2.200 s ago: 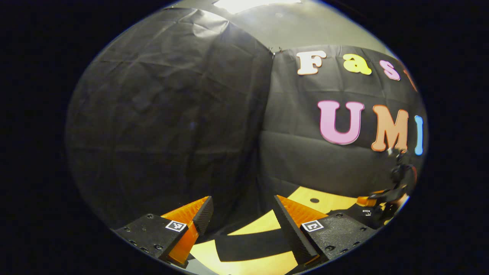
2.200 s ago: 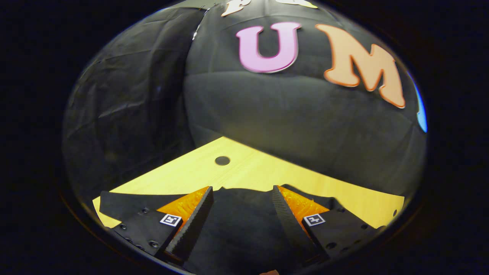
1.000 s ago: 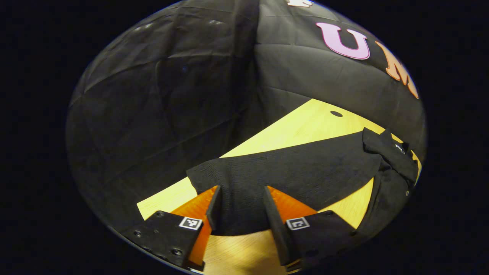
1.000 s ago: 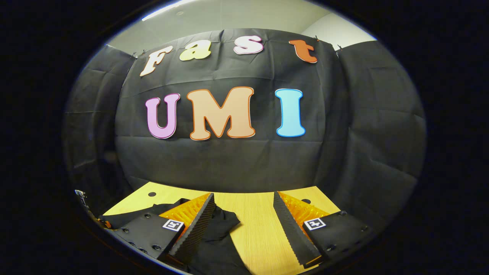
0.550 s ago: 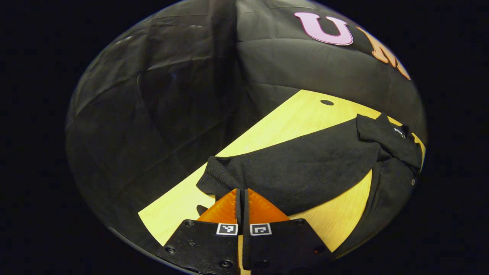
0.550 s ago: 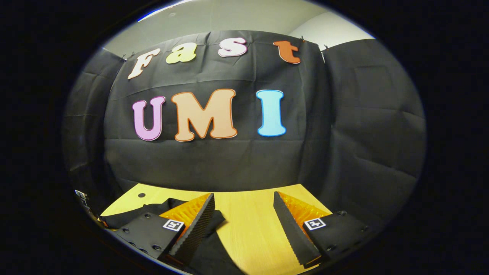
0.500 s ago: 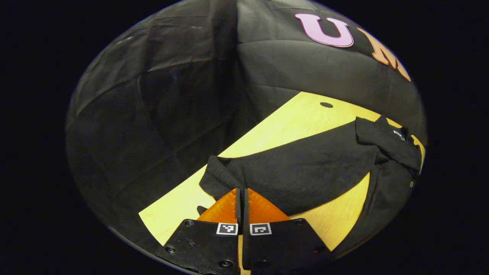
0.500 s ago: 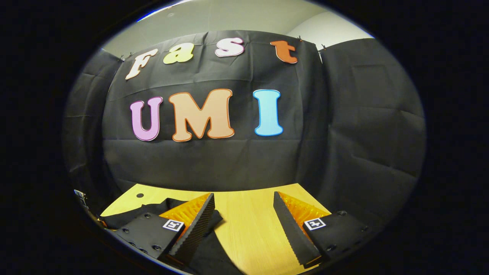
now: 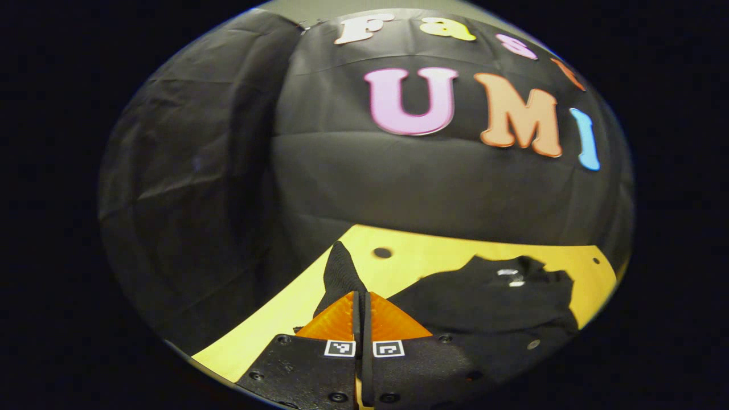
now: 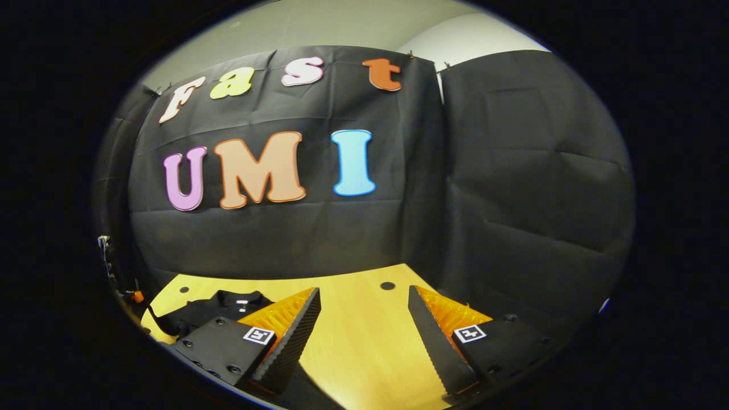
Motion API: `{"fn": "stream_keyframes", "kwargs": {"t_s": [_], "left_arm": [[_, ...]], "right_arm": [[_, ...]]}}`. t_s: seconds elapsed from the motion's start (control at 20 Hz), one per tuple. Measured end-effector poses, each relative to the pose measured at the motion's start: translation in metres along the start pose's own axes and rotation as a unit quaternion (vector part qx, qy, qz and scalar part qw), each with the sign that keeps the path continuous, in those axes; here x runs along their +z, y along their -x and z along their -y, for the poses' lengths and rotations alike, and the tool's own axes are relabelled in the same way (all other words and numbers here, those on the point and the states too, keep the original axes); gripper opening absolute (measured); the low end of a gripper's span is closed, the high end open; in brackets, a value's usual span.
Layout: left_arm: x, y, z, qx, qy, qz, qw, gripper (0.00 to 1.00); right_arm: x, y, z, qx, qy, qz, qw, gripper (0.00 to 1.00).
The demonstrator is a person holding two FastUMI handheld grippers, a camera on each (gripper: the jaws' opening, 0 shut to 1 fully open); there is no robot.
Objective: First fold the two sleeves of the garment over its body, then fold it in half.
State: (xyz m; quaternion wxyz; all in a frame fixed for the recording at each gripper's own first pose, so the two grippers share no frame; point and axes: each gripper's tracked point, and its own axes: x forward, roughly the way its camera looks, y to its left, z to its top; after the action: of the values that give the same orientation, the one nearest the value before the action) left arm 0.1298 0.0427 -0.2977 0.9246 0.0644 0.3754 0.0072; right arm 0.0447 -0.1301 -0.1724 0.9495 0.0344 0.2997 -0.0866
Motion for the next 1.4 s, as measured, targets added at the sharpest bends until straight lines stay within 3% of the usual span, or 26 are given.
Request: {"fn": "stream_keyframes", "kwargs": {"t_s": [0.2, 0.35, 0.5, 0.7, 0.75, 0.95, 1.0, 1.15, 1.3, 1.4], "left_arm": [[0.022, -0.033, 0.135, -0.105, -0.03, 0.017, 0.994, 0.0], [0.009, -0.041, 0.221, -0.166, -0.063, 0.007, 0.984, 0.0], [-0.019, -0.037, 0.284, -0.207, -0.095, -0.022, 0.974, 0.0], [-0.06, -0.028, 0.332, -0.242, -0.1, -0.067, 0.963, 0.0], [-0.066, -0.023, 0.346, -0.26, -0.092, -0.069, 0.959, 0.2], [-0.059, -0.008, 0.36, -0.259, -0.115, -0.037, 0.958, 1.0], [-0.056, -0.002, 0.361, -0.261, -0.115, -0.028, 0.958, 0.94], [-0.042, 0.02, 0.349, -0.26, -0.08, -0.003, 0.962, 0.94], [-0.025, 0.045, 0.294, -0.219, -0.047, 0.017, 0.975, 0.95], [-0.024, 0.066, 0.238, -0.18, -0.032, 0.018, 0.983, 0.94]], "right_arm": [[-0.011, 0.021, 0.072, -0.062, -0.025, -0.005, 0.998, 0.98], [-0.021, 0.045, 0.127, -0.116, -0.037, -0.013, 0.993, 0.98], [-0.028, 0.073, 0.17, -0.164, -0.051, -0.016, 0.985, 0.98], [-0.035, 0.102, 0.2, -0.204, -0.055, -0.021, 0.977, 0.98], [-0.039, 0.106, 0.204, -0.207, -0.056, -0.021, 0.976, 0.98], [-0.047, 0.099, 0.205, -0.199, -0.053, -0.025, 0.978, 0.98], [-0.047, 0.095, 0.202, -0.193, -0.05, -0.026, 0.98, 0.98], [-0.052, 0.078, 0.189, -0.166, -0.034, -0.033, 0.985, 0.98], [-0.06, 0.059, 0.16, -0.117, -0.013, -0.037, 0.992, 0.98], [-0.08, 0.05, 0.13, -0.063, 0.012, -0.056, 0.996, 0.98]]}}
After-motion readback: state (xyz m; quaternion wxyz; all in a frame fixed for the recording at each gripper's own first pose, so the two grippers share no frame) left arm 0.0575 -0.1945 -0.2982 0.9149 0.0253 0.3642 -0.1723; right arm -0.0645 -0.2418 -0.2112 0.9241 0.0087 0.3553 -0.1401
